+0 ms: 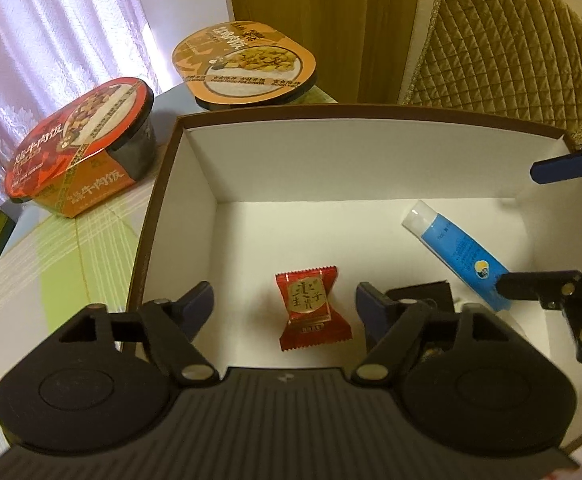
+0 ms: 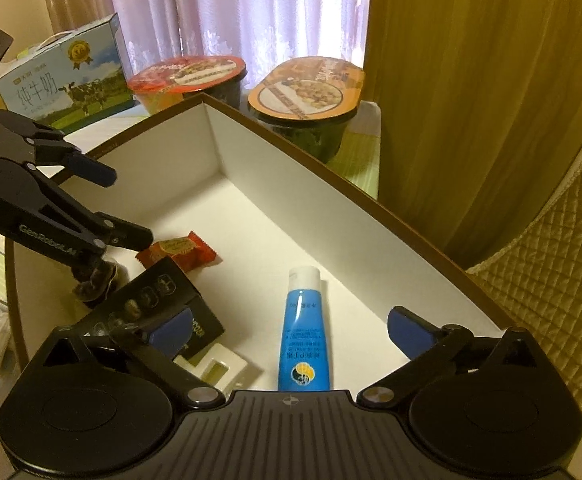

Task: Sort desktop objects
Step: 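Lower and release the candy packet and blue tube inside the box, then withdraw both tools from the cardboard box toward the remaining items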

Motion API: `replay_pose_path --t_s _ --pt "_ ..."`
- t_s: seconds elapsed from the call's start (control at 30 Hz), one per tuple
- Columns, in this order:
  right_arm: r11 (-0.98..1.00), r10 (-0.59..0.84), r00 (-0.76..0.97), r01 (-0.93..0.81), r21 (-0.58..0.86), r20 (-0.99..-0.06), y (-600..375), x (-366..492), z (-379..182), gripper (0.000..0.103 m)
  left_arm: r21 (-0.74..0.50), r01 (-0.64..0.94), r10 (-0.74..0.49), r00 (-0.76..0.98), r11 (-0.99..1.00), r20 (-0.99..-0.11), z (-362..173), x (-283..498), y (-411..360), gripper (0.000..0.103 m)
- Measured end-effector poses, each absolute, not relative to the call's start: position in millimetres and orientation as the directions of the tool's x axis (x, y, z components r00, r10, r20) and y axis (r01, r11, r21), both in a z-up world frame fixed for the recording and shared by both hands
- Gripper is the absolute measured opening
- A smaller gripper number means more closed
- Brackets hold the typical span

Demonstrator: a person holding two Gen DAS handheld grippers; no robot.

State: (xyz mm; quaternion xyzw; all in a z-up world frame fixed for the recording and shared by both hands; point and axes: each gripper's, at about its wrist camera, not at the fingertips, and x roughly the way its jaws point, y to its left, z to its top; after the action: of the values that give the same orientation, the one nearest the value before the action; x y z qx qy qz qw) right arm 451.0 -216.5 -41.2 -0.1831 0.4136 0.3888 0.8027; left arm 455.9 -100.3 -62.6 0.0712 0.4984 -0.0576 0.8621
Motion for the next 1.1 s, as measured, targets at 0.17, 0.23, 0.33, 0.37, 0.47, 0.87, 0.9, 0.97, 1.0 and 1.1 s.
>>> replay_pose_path --t_s 0.17,0.23,0.33,0.37,0.47,0.87,0.9,0.97,1.0,1.1 --pt "0.643 0.466 0.359 -0.766 0.031 -0.809 -222.9 442.1 -32.3 0.101 0.067 0.175 -0.03 0.502 0.982 -0.864 -52.5 444.0 -96.6 0.088" --pt "0.648 0.469 0.359 -0.761 0.038 -0.807 -226.0 437.1 -28.5 0.101 0.067 0.179 -0.033 0.507 0.982 -0.861 -47.5 438.7 -95.4 0.089" --pt "0.654 0.476 0.359 -0.755 0.05 -0.803 -230.0 428.6 -23.0 0.101 0.069 0.179 -0.034 0.515 0.981 -0.857 -40.2 429.7 -94.3 0.09" --pt "0.657 0.478 0.361 -0.753 0.052 -0.801 -231.1 425.4 -20.9 0.101 0.071 0.179 -0.032 0.514 0.981 -0.857 -38.2 427.1 -94.0 0.091" --pt "0.663 0.484 0.366 -0.746 0.06 -0.795 -235.6 415.3 -14.4 0.101 0.077 0.178 -0.027 0.518 0.981 -0.855 -31.4 417.8 -94.0 0.091" --pt "0.715 0.486 0.416 -0.695 0.077 -0.769 -250.9 362.6 10.0 0.101 0.053 0.176 -0.052 0.546 0.983 -0.836 -1.2 369.0 -90.7 0.093" --pt "0.717 0.487 0.42 -0.693 0.076 -0.766 -251.3 356.6 12.0 0.101 0.056 0.178 -0.052 0.549 0.982 -0.834 1.0 363.8 -91.2 0.093" --pt "0.725 0.49 0.429 -0.684 0.082 -0.759 -252.4 345.0 16.5 0.101 0.052 0.185 -0.061 0.556 0.981 -0.829 5.5 353.0 -90.8 0.094" --pt "0.729 0.494 0.431 -0.679 0.089 -0.755 -253.2 338.9 19.1 0.101 0.048 0.185 -0.065 0.56 0.981 -0.826 7.9 347.7 -90.0 0.094" --pt "0.736 0.506 0.44 -0.668 0.106 -0.742 -255.2 323.3 26.2 0.101 0.044 0.19 -0.074 0.572 0.981 -0.817 15.0 330.8 -87.8 0.095"
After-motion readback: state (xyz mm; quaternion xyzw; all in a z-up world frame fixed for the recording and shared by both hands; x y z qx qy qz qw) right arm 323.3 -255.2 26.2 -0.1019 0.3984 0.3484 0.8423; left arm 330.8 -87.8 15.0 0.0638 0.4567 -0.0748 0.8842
